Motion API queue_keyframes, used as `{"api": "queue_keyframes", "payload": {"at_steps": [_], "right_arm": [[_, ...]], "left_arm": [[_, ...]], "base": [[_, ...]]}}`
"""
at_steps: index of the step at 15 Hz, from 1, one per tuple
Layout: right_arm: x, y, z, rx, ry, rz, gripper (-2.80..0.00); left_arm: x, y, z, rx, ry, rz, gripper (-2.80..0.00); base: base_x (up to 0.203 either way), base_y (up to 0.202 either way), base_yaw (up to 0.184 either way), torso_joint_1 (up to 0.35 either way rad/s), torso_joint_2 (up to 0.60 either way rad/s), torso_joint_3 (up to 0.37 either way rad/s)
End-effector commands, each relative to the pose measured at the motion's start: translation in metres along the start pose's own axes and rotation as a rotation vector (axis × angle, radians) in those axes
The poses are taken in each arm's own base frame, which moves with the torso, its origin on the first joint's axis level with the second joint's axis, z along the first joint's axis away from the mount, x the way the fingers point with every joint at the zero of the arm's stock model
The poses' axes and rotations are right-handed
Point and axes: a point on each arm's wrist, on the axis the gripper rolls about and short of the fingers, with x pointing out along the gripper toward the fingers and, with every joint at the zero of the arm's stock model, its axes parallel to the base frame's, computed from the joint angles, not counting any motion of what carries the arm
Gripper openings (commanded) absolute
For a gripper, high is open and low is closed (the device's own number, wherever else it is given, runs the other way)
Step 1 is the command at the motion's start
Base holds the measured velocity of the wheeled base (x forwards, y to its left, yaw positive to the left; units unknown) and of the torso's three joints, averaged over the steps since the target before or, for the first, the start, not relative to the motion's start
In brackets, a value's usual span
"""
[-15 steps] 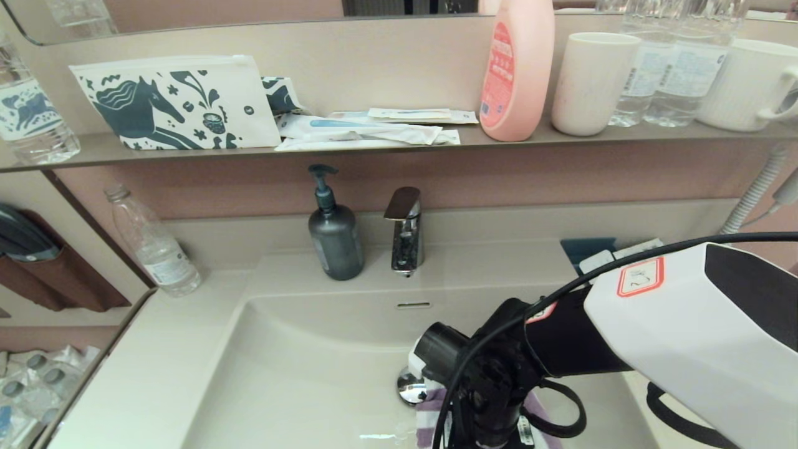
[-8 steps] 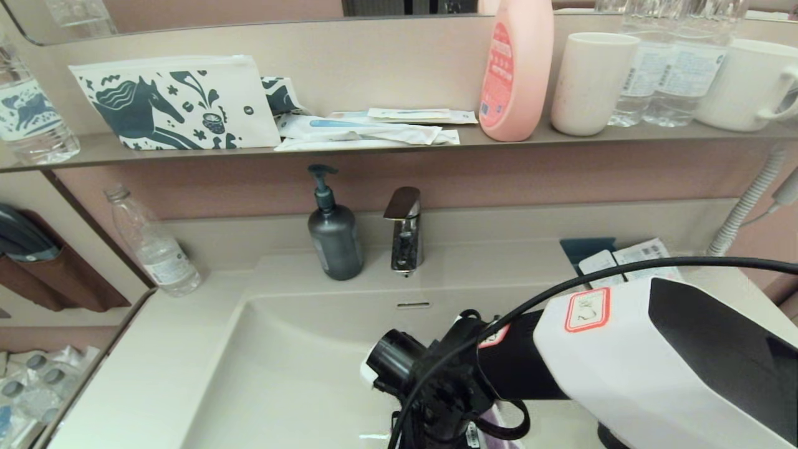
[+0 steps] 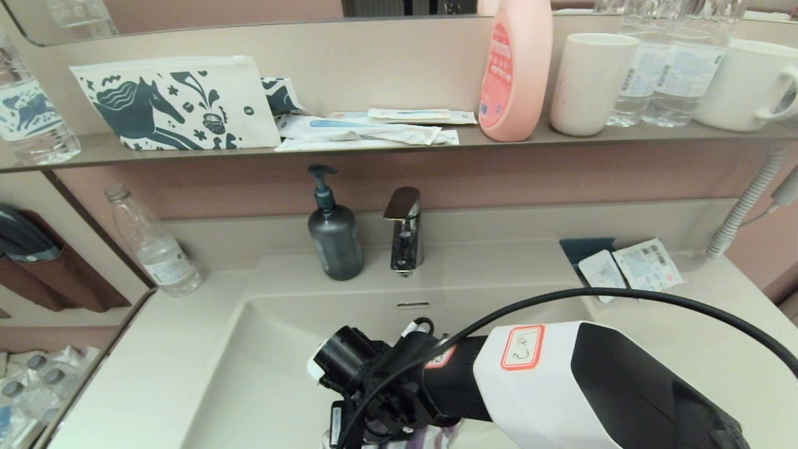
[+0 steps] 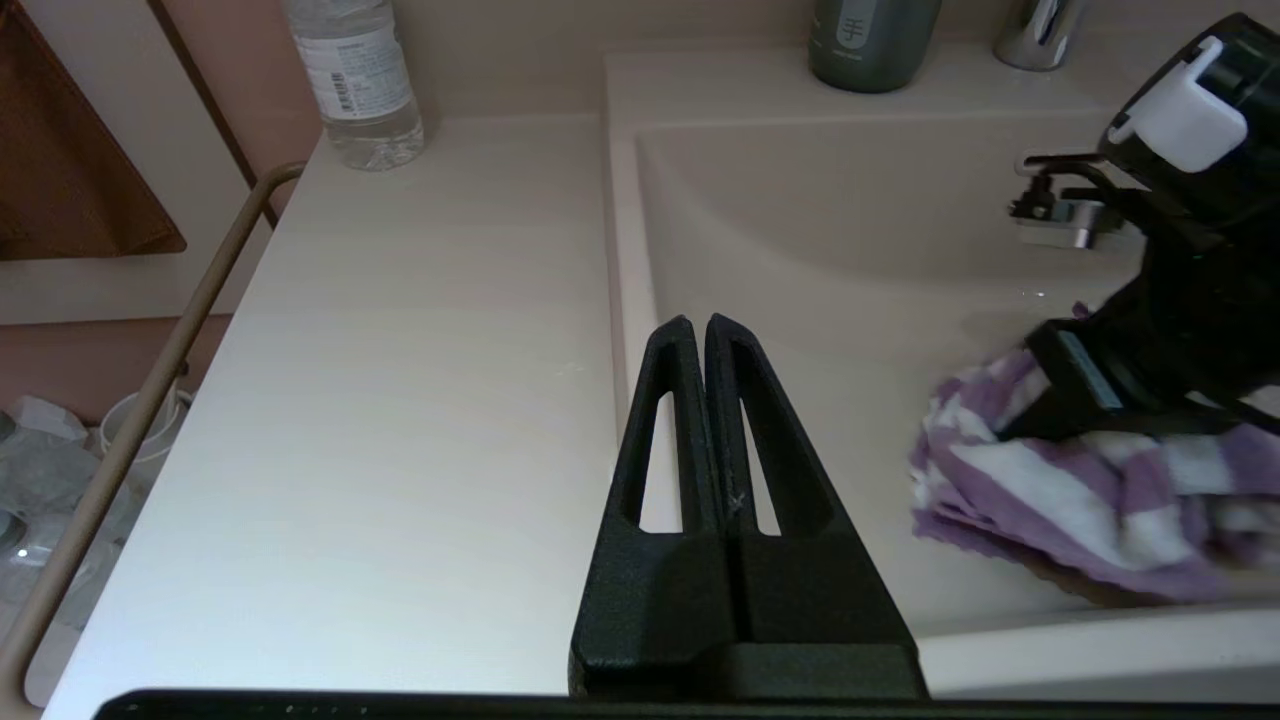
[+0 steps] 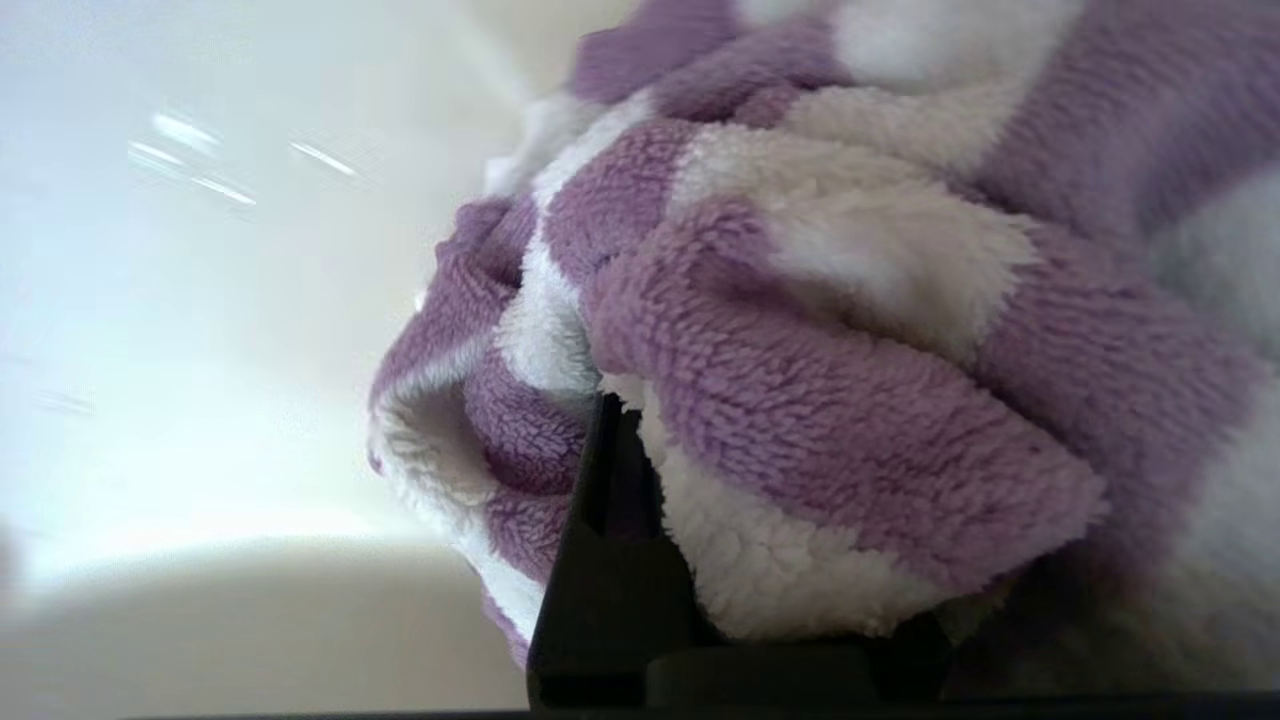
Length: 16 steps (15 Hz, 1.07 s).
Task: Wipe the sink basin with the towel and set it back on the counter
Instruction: Wipe the sink
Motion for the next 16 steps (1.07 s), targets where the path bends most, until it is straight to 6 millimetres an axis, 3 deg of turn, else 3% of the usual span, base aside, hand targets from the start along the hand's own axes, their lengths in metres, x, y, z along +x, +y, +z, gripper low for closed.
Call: {"api": "queue_keyframes", "payload": {"at_steps": [1, 8, 10, 13, 16], "right_arm": [[0.013, 0.003, 0.002, -0.008, -0.041, 0.043, -2.80], [0.024, 0.015, 0.025, -0.115, -0.293, 0.212, -2.80], [0.025, 0.009, 0.031, -0.144, -0.333, 0.168, -2.80], [0.036, -0.015, 0.049, -0.167, -0.417, 0.052, -2.80], [0.030, -0.030, 0.065, -0.153, -0.458, 0.004, -2.80]], "left_arm": [[0.000, 0.000, 0.000, 0.000, 0.001, 0.001, -2.80], [0.000, 0.000, 0.000, 0.000, 0.001, 0.001, -2.80], [0.000, 0.000, 0.000, 0.000, 0.001, 0.001, -2.80], [0.000, 0.000, 0.000, 0.000, 0.001, 0.001, -2.80], [0.000, 0.000, 0.000, 0.000, 0.001, 0.001, -2.80]], "base": [[0.000, 0.000, 0.000, 0.000, 0.00, 0.000], [0.000, 0.000, 0.000, 0.000, 0.00, 0.000], [0.000, 0.000, 0.000, 0.000, 0.00, 0.000], [0.000, 0.000, 0.000, 0.000, 0.00, 0.000], [0.000, 0.000, 0.000, 0.000, 0.00, 0.000]]}}
